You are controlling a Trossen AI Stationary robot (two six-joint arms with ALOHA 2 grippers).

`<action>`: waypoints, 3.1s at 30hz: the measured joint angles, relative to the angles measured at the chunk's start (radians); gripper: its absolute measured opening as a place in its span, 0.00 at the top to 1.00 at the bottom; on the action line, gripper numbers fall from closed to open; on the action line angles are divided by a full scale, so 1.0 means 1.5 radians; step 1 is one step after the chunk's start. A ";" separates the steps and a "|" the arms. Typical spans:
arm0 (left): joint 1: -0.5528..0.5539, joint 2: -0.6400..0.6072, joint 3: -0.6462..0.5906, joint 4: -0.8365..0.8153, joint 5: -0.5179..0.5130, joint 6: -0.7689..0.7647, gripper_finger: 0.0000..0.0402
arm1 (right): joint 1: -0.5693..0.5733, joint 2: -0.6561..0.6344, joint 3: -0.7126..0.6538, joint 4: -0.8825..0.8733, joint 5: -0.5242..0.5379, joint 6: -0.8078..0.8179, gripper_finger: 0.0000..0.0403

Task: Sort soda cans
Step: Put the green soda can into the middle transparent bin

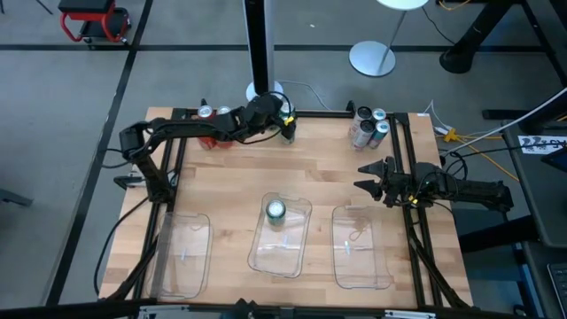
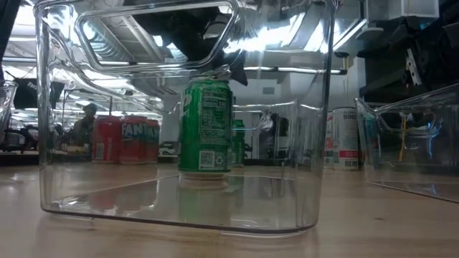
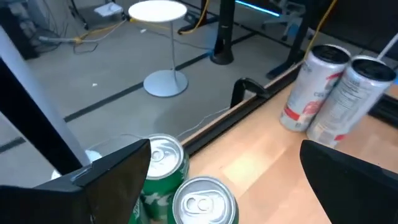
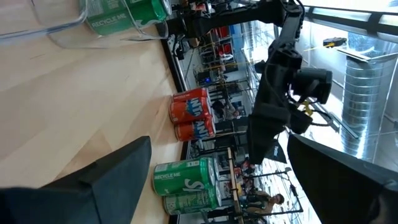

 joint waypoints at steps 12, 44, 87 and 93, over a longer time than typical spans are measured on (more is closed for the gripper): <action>0.010 0.095 0.078 -0.091 0.049 0.005 0.00 | 0.000 0.000 0.000 0.000 0.000 0.001 0.07; 0.026 0.143 0.073 -0.115 0.058 -0.043 0.00 | 0.000 0.002 -0.001 -0.002 -0.011 0.004 0.07; -0.015 0.150 0.073 -0.131 0.067 -0.008 0.25 | 0.000 0.002 -0.015 0.032 -0.021 0.007 0.07; -0.067 0.084 0.074 -0.133 0.065 0.012 0.25 | 0.000 0.002 -0.015 0.033 -0.023 0.017 0.07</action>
